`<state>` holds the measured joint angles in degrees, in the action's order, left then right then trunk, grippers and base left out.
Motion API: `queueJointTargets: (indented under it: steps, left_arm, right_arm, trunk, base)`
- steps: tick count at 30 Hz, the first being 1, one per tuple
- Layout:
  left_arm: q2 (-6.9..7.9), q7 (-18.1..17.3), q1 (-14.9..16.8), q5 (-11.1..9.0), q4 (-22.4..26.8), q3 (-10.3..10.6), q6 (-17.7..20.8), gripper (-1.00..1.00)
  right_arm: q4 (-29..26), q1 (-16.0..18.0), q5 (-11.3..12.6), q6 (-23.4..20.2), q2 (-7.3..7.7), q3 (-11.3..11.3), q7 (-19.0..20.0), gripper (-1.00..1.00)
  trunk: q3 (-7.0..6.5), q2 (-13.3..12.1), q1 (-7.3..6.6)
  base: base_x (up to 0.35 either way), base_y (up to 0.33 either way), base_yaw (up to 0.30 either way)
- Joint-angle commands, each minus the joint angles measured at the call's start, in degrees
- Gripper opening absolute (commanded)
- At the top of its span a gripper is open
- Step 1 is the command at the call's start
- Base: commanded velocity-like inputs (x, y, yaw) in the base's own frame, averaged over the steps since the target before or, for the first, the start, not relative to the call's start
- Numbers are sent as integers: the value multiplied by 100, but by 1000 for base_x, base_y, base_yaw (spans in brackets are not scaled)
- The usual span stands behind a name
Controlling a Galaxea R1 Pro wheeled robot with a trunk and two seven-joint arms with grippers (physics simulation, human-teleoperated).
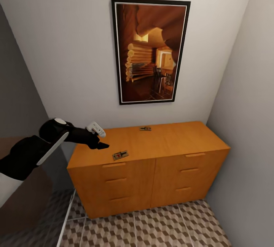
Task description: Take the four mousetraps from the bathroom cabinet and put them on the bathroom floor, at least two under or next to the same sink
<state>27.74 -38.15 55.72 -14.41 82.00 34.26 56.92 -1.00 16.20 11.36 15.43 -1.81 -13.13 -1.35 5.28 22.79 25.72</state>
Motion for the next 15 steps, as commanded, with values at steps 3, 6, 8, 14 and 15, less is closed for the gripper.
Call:
queueJointTargets:
  steps: [3,6,8,14,15]
  left_arm:
    - [3,-1,9,-9,-9,163,23,100]
    - [-4,-6,9,-9,-22,250,21,100]
    - [-8,-7,9,-9,-27,267,18,100]
    - [-26,-3,9,-9,-51,352,-38,100]
    - [-28,-2,9,-9,-58,374,-56,100]
  right_arm:
    - [6,5,50,20,-3,-49,-14,100]
    - [7,5,50,21,-4,-49,-14,100]
    - [8,5,50,21,-4,-49,-14,100]
    - [8,5,50,21,-31,-49,-14,100]
    - [9,5,50,21,-35,-49,-14,100]
  trunk:
    - [13,13,6]
    - [13,13,6]
    - [13,13,6]
    - [13,13,6]
    - [13,13,6]
  base:
    - [199,0,0]
    - [117,0,0]
    - [54,0,0]
    - [21,0,0]
    - [8,0,0]
